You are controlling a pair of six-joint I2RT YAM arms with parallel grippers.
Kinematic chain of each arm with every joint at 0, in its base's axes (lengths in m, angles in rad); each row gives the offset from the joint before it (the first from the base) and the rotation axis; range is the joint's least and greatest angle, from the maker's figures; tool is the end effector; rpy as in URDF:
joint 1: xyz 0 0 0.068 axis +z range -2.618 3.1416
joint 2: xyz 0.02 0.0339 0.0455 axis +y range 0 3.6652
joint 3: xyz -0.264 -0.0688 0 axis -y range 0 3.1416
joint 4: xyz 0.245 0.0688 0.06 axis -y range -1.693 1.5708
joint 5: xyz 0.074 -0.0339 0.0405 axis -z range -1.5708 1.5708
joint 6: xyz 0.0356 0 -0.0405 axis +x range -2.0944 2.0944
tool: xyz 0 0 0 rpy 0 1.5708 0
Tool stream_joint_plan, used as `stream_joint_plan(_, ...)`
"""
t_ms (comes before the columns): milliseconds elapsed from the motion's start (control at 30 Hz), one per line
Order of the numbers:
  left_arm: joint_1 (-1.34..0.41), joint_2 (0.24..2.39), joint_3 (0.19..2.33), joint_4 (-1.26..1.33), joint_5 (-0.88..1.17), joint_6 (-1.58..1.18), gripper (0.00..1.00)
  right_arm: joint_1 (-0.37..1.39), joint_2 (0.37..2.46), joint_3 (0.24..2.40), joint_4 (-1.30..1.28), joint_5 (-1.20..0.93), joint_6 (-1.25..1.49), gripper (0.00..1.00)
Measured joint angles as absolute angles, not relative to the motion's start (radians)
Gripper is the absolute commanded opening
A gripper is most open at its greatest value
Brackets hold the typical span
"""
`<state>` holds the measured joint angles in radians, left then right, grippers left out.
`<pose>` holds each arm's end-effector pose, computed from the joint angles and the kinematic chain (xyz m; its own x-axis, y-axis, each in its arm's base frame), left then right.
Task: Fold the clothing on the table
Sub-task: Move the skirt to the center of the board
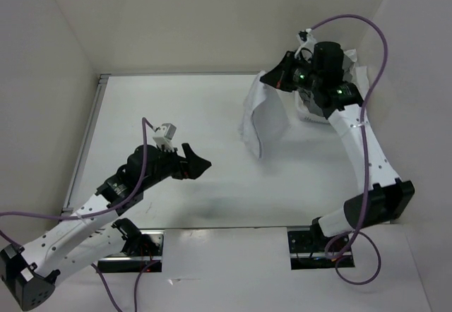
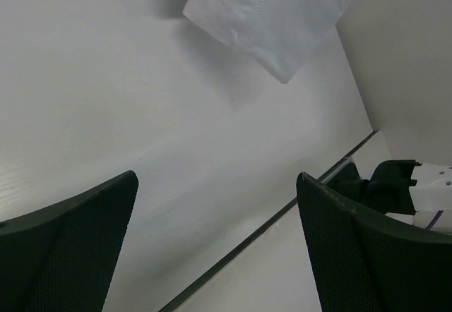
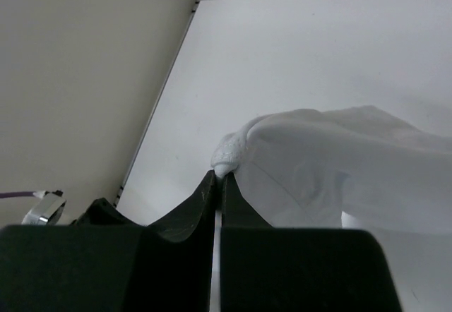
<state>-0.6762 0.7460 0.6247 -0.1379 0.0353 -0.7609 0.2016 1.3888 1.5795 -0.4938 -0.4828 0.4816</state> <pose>0.1416 -0.1152 0.2945 -0.5944 -0.4066 -0.6938 0.3344 0.6597 -0.6731 0.2927 0.0767 0.4470 -0.5424 0.3079 -0.7817 -0.4065 0.7181 0.5649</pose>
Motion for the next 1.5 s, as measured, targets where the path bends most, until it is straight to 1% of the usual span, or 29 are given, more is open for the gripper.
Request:
stream_joint_plan(233,-0.676,0.796,0.629,-0.089,0.043,-0.762,0.99,0.289,1.594,1.674,-0.498,-0.469,0.482,0.00)
stream_joint_plan(467,-0.675,0.862,0.646,-0.074,0.050,-0.762,0.99,0.415,1.843,2.101,-0.541,-0.460,0.455,0.00)
stream_joint_plan(567,-0.675,0.862,0.648,-0.074,0.050,-0.762,0.99,0.456,1.997,2.479,-0.630,-0.443,0.427,0.00)
stream_joint_plan(600,-0.675,0.860,0.649,-0.074,0.049,-0.762,0.99,0.469,2.070,2.701,-0.654,-0.419,0.411,0.00)
stream_joint_plan(767,-0.669,0.826,0.649,-0.084,0.048,-0.762,0.99,0.469,2.030,2.727,-0.724,-0.377,0.391,0.00)
stream_joint_plan(867,-0.668,0.807,0.649,-0.092,0.046,-0.762,0.99,0.469,2.019,2.681,-0.784,-0.335,0.382,0.00)
stream_joint_plan(933,-0.668,0.802,0.649,-0.097,0.046,-0.762,0.99,0.469,2.017,2.612,-0.817,-0.301,0.379,0.00)
stream_joint_plan(1033,-0.668,0.799,0.649,-0.108,0.040,-0.762,0.99,0.463,1.971,2.356,-0.827,-0.248,0.386,0.08)
stream_joint_plan(1067,-0.667,0.799,0.649,-0.111,0.038,-0.762,0.99,0.459,1.948,2.240,-0.817,-0.233,0.389,0.12)
stream_joint_plan(1133,-0.662,0.797,0.649,-0.117,0.035,-0.762,0.99,0.443,1.902,2.020,-0.820,-0.198,0.399,0.15)
stream_joint_plan(1167,-0.660,0.797,0.649,-0.120,0.031,-0.761,0.99,0.430,1.878,1.920,-0.817,-0.182,0.401,0.25)
stream_joint_plan(1200,-0.658,0.796,0.649,-0.123,0.031,-0.761,0.99,0.411,1.844,1.806,-0.826,-0.159,0.405,0.31)
stream_joint_plan(1233,-0.656,0.796,0.649,-0.127,0.030,-0.761,0.99,0.397,1.817,1.729,-0.820,-0.143,0.406,0.34)
stream_joint_plan(1267,-0.653,0.795,0.649,-0.129,0.028,-0.760,0.99,0.384,1.781,1.650,-0.813,-0.129,0.402,0.46)
stream_joint_plan(1333,-0.650,0.797,0.649,-0.130,0.028,-0.759,0.99,0.359,1.695,1.520,-0.814,-0.107,0.395,0.55)
stream_joint_plan(1367,-0.648,0.800,0.649,-0.129,0.028,-0.757,0.99,0.354,1.646,1.462,-0.799,-0.103,0.388,0.63)
stream_joint_plan(1400,-0.646,0.807,0.649,-0.128,0.028,-0.757,0.99,0.355,1.595,1.415,-0.795,-0.100,0.382,0.63)
stream_joint_plan(1467,-0.642,0.829,0.647,-0.123,0.032,-0.755,0.99,0.361,1.521,1.356,-0.775,-0.097,0.374,0.67)
stream_joint_plan(1500,-0.641,0.845,0.643,-0.113,0.038,-0.754,0.99,0.362,1.494,1.332,-0.762,-0.089,0.371,0.67)
